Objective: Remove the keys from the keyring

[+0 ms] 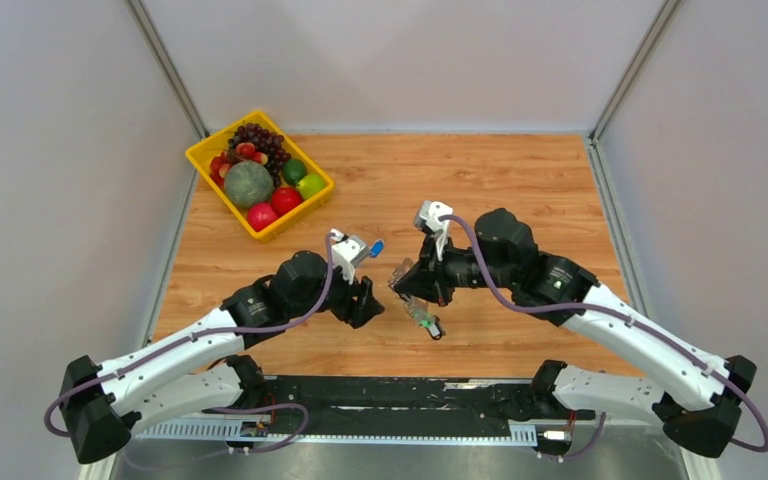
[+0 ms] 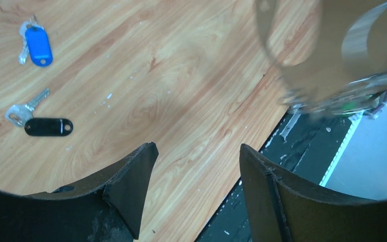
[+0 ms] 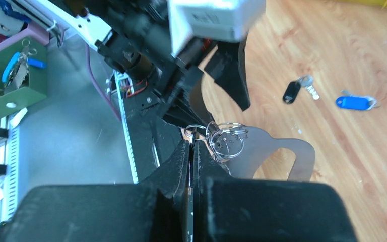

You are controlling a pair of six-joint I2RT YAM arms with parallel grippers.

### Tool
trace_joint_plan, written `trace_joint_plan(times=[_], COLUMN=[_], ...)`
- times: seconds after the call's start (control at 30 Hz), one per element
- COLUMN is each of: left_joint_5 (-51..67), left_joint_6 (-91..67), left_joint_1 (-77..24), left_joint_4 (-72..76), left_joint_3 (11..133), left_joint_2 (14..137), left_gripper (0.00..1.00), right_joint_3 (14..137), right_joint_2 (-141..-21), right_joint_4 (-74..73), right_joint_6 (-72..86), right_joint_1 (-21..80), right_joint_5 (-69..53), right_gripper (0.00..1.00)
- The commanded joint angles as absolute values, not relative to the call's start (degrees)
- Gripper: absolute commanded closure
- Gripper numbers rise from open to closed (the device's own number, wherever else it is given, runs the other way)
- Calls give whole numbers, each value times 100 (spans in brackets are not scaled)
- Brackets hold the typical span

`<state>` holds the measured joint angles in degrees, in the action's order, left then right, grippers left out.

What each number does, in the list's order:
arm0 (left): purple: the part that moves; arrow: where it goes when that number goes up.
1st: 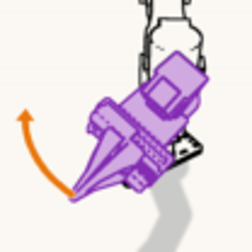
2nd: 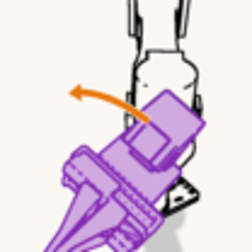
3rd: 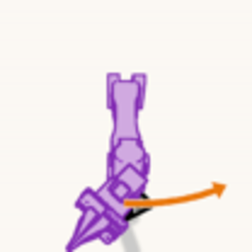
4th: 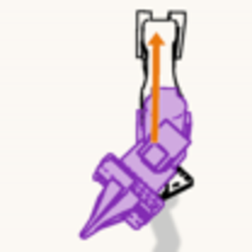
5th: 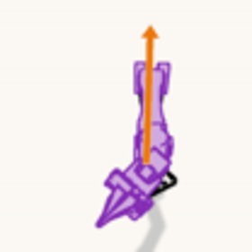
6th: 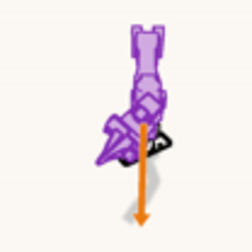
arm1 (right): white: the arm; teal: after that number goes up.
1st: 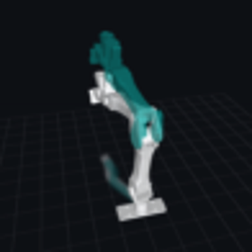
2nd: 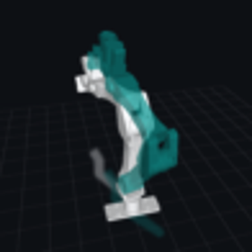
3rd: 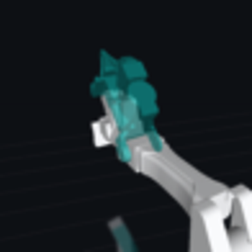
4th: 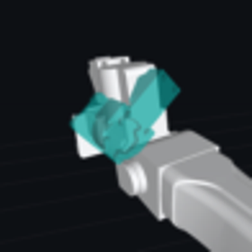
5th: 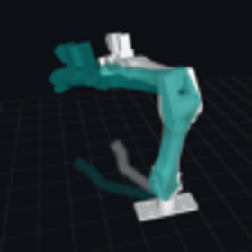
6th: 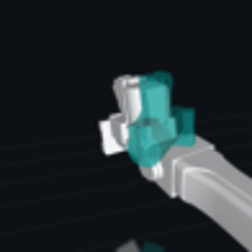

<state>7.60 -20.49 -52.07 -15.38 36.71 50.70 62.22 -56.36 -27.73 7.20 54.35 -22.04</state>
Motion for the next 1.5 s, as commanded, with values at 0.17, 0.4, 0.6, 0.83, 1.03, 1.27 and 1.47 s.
trace_joint_plan(times=[0.17,0.4,0.6,0.83,1.03,1.27,1.47], left_joint_5=[589,525,1025,2642,3464,3945,3736], left_joint_6=[-1730,-1552,-1154,-404,-24,274,430], left_joint_1=[-5174,-5177,-5172,-5177,-5181,-5216,-5309], left_joint_4=[-862,-292,-142,-29,-267,-231,-211], left_joint_3=[3511,2988,2754,2597,2774,2848,2811], left_joint_2=[4276,3478,3096,2798,2981,3319,3280], left_gripper=[28,35,37,51,78,89,79], right_joint_3=[6405,6301,6372,6372,6406,6420,6438], right_joint_2=[-6305,-6571,-6736,-6817,-6926,-6988,-7051], right_joint_4=[-3061,-3166,-3541,-3654,-3656,-3647,-3647], right_joint_6=[689,487,97,-231,-293,-349,-369], right_joint_1=[4819,4765,4768,4765,4766,4770,4768], right_joint_5=[-3988,-4516,-4867,-5182,-5285,-5392,-5418], right_gripper=[100,100,100,100,100,100,100])
